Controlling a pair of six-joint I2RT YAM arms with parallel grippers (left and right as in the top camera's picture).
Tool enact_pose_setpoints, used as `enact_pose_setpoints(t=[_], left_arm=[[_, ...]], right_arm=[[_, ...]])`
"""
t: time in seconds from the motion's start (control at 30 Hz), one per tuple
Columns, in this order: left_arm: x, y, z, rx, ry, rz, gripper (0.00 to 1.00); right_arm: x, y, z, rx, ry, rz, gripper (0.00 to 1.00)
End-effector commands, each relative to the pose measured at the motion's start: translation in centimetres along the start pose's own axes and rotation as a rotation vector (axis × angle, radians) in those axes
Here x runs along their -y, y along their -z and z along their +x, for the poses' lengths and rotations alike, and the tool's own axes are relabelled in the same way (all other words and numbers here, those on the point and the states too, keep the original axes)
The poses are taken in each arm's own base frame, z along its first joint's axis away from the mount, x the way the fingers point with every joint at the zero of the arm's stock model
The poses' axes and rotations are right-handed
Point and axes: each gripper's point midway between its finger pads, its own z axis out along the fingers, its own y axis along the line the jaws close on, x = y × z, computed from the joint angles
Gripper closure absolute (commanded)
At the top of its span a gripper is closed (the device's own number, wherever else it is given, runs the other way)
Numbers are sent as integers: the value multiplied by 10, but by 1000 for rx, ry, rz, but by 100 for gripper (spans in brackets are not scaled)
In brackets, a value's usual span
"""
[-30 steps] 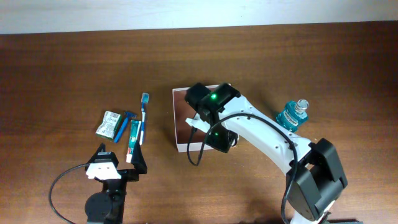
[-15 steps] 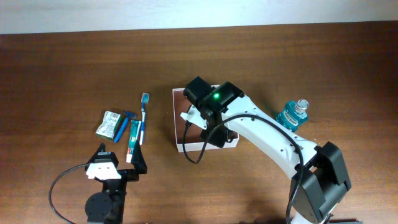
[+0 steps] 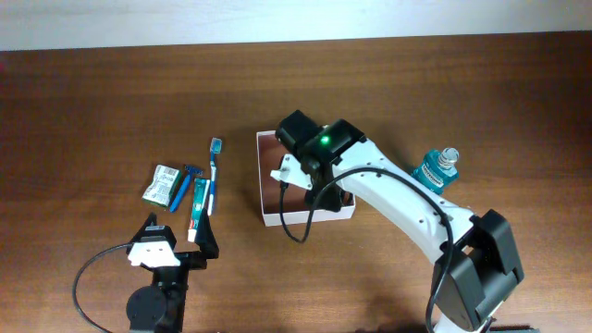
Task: Pack container
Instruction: 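Open the right gripper and release the soap bottle in the box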
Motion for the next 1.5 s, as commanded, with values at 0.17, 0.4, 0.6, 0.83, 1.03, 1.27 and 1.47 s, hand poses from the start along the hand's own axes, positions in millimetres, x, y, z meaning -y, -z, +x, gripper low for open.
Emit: enact_pose_setpoints(t=[0.17, 0.4, 0.6, 0.83, 1.03, 1.27, 1.47], left_arm=[[-2, 0, 0, 6, -16, -8, 1], [-2, 0, 0, 6, -16, -8, 1], [-2, 0, 0, 6, -16, -8, 1], [-2, 0, 0, 6, -16, -8, 1], [-2, 0, 0, 6, -16, -8, 1], [-2, 0, 0, 6, -16, -8, 1], [-2, 0, 0, 6, -16, -8, 0]], right_arm=[[19, 4, 8, 41, -12, -3, 96], [20, -5, 5, 51, 4, 9, 96], [20, -13, 4, 44, 4, 4, 96], [15, -29, 6, 11, -6, -27, 96], [13, -48, 12, -15, -5, -12, 96], [28, -52, 14, -34, -45, 72, 96], [35, -52, 5, 5, -74, 100, 96]])
